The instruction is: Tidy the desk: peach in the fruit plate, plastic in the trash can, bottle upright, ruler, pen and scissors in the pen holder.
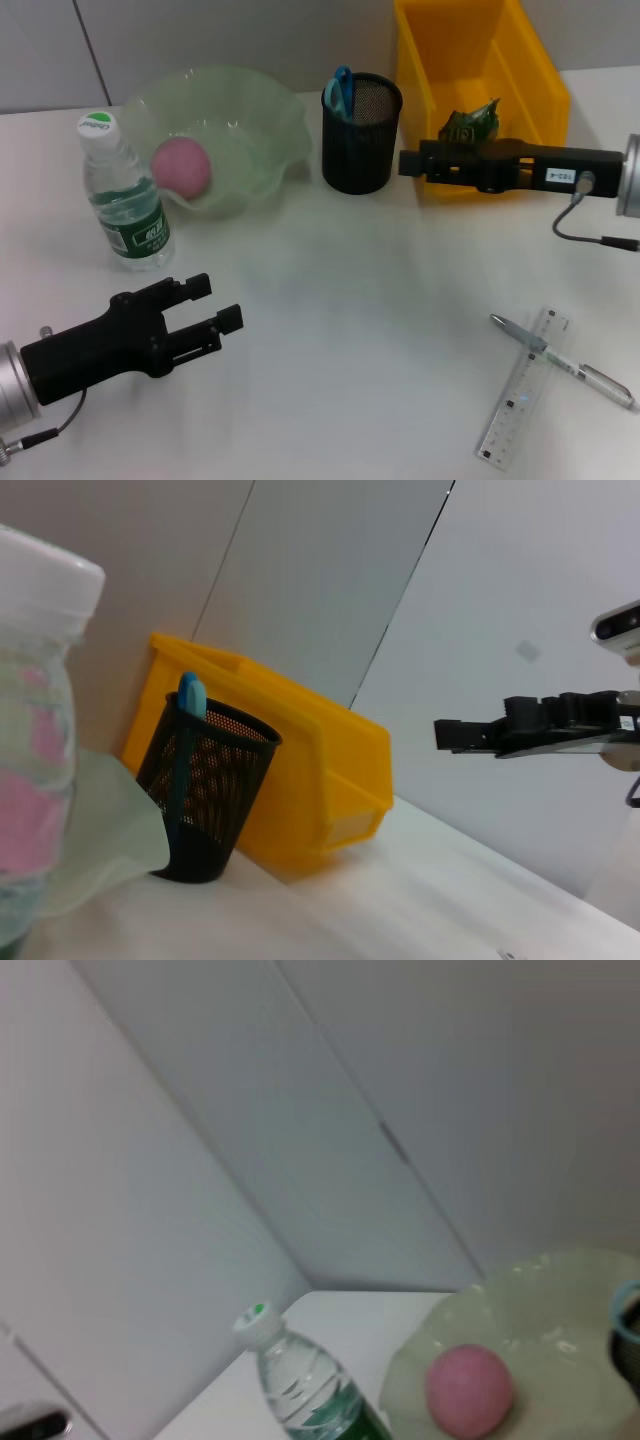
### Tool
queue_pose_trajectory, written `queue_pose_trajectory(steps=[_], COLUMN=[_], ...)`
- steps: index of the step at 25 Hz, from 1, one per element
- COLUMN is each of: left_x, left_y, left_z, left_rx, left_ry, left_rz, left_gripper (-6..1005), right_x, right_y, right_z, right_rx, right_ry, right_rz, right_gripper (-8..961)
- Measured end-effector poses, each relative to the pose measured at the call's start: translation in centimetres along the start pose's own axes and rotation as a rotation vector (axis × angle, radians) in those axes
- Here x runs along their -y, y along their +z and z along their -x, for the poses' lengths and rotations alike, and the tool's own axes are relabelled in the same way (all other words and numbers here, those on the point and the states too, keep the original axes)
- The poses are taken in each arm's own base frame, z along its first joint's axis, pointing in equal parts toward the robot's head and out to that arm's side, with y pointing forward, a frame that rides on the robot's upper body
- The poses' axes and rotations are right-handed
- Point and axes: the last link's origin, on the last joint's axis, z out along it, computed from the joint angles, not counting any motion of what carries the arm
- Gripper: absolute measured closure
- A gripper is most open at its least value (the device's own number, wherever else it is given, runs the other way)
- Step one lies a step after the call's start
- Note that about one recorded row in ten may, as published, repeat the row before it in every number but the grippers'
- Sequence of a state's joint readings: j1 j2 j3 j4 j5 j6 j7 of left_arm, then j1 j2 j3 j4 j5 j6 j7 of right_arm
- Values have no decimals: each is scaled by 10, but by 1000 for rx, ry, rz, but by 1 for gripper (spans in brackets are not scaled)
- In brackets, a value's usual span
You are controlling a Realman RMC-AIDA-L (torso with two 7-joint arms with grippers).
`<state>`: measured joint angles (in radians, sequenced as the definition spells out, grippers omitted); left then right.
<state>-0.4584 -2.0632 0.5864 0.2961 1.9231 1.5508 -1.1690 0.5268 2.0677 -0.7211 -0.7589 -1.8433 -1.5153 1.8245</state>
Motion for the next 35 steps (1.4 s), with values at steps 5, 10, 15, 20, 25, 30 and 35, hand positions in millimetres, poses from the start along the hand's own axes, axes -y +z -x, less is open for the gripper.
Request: queue_pose_trajectory(steps=[5, 10, 15, 20, 25, 30, 35], left_x=[-9, -15, -11, -7, -5, 8, 8], left_y=[3, 6, 2, -1, 0, 1, 1], left_z=[1, 3, 2, 5, 7, 10, 10], left_rx=[34, 84, 90, 91, 93, 100, 93], left_ry=[35, 85, 107, 141, 158, 185, 214], left_rz=[73, 129, 114, 68, 50, -46, -55], left_gripper=[259, 258, 258, 259, 259, 259, 258], right_x=[-5, -20, -27, -41, -55, -66, -83], right_y=[2, -7, -5, 19, 46, 56, 61], right_z=[6, 23, 56, 86, 102, 107, 99], right_rx=[-74, -238, -423, -685, -892, -1023, -1151], right_ry=[-104, -243, -397, -612, -848, -1045, -1222], right_rz=[56, 184, 242, 299, 361, 410, 485], right_gripper=[280, 281, 281, 282, 282, 283, 283])
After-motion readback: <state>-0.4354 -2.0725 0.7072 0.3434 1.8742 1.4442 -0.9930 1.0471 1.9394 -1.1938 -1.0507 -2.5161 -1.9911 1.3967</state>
